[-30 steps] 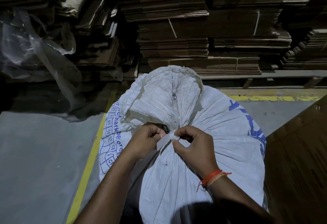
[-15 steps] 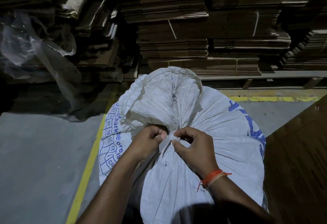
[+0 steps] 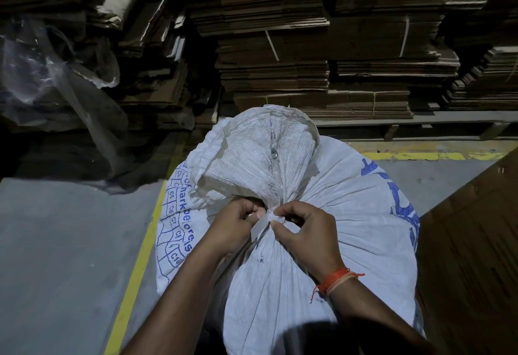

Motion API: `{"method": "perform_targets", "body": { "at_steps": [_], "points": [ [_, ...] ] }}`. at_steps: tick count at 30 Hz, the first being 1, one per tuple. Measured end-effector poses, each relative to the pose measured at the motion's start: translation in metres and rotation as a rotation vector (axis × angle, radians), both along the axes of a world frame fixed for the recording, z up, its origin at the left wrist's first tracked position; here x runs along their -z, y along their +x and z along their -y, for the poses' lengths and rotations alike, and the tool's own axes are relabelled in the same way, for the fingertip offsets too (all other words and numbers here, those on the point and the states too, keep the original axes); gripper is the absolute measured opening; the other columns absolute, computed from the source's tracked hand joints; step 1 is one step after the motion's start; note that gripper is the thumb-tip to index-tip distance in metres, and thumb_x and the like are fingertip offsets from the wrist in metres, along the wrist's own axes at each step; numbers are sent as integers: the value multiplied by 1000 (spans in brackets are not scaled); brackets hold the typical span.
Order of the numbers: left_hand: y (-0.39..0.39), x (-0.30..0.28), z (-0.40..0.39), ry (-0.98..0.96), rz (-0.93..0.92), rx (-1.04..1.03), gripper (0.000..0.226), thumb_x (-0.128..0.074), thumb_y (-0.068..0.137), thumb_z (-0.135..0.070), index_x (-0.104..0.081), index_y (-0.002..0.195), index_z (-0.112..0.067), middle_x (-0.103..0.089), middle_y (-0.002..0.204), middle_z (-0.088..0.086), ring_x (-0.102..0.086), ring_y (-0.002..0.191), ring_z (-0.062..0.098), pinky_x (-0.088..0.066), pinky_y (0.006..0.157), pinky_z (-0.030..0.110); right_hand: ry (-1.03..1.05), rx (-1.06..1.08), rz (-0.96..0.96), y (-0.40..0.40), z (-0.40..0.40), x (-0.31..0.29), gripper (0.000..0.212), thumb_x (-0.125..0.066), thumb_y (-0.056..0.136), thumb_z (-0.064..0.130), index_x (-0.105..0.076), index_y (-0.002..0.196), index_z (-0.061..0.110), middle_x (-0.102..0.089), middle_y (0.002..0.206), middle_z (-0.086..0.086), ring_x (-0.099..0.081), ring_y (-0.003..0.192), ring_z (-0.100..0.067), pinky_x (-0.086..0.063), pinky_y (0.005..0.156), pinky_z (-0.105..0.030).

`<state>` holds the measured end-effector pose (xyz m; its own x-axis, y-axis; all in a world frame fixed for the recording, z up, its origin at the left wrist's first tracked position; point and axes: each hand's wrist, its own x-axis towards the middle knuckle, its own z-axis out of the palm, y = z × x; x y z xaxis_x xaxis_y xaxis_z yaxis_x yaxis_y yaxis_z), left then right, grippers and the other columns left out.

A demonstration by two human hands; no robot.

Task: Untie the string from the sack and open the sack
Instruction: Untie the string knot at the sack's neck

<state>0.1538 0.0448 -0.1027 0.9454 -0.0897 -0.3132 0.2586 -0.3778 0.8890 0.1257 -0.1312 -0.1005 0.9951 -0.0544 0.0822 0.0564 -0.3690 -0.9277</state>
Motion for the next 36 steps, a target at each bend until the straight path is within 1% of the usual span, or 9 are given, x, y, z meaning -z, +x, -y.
{"method": "perform_targets", "body": {
  "at_steps": [3, 6, 11, 15, 21, 23, 26, 29, 36],
  "points": [
    [0, -2, 2, 0, 8, 28, 32, -65, 92, -38, -74, 91, -7, -77, 87, 12, -62, 80, 14, -56, 84, 45, -12, -6, 17, -1, -1, 2, 16, -85, 75, 11, -80, 85, 23, -77, 81, 13, -73, 83, -5, -60, 82, -24],
    [0, -2, 2, -23, 9, 44, 39, -61, 84, -45, -73, 88, -8, -73, 81, 1, -62, 78, 14, -51, 81, 37, -35, -21, 54, -1, -2, 3, 15, -83, 77, 13, -77, 86, 24, -75, 82, 12, -72, 84, -8, -60, 81, -30],
    [-1, -4, 3, -41, 4, 10, 21, -65, 86, -38, -70, 76, -21, -71, 73, -8, -60, 74, 10, -48, 77, 33, -113, -55, 151, -4, -3, 3, 18, -80, 75, 13, -71, 87, 24, -69, 83, 10, -67, 83, -11, -56, 75, -33],
    [0, -3, 4, -7, 20, 15, 25, -66, 99, -21, -68, 75, -23, -69, 66, -13, -58, 63, 2, -47, 71, 28, -106, -47, 154, -3, -3, 4, 18, -79, 76, 10, -72, 86, 23, -69, 83, 10, -67, 82, -11, -57, 75, -35],
    [-5, -9, 1, -49, 37, 22, 18, -63, 99, -10, -68, 84, -18, -69, 77, -7, -60, 70, 8, -48, 68, 25, -82, -41, 142, -2, -2, 4, 16, -80, 77, 11, -72, 83, 24, -70, 81, 9, -68, 82, -12, -58, 76, -37],
    [-6, -10, -2, -59, 21, 3, 15, -63, 100, -9, -68, 87, -14, -70, 81, -1, -63, 74, 13, -50, 70, 27, -81, -41, 140, -1, -2, 4, 16, -81, 77, 11, -72, 83, 24, -70, 81, 9, -69, 82, -12, -59, 77, -37],
    [-4, -9, -9, 1, 32, 25, 11, -66, 99, -14, -71, 89, -11, -72, 80, -5, -64, 74, 8, -52, 74, 28, -80, -42, 138, -1, -3, 4, 16, -82, 77, 11, -73, 83, 24, -71, 82, 9, -70, 83, -11, -60, 78, -37],
    [-4, -8, -9, 60, 44, 42, 16, -66, 99, -17, -71, 84, -17, -69, 74, -12, -60, 68, 3, -49, 71, 26, -66, -34, 128, -1, -2, 5, 17, -82, 77, 11, -73, 84, 24, -72, 84, 9, -70, 84, -11, -60, 80, -37],
    [-2, -7, -6, 64, 43, 25, 19, -67, 97, -14, -69, 80, -22, -68, 74, -12, -59, 70, 7, -46, 75, 28, -58, -25, 111, -1, -1, 3, 16, -82, 77, 9, -74, 84, 21, -73, 83, 8, -70, 83, -10, -59, 80, -33]
  ]
}}
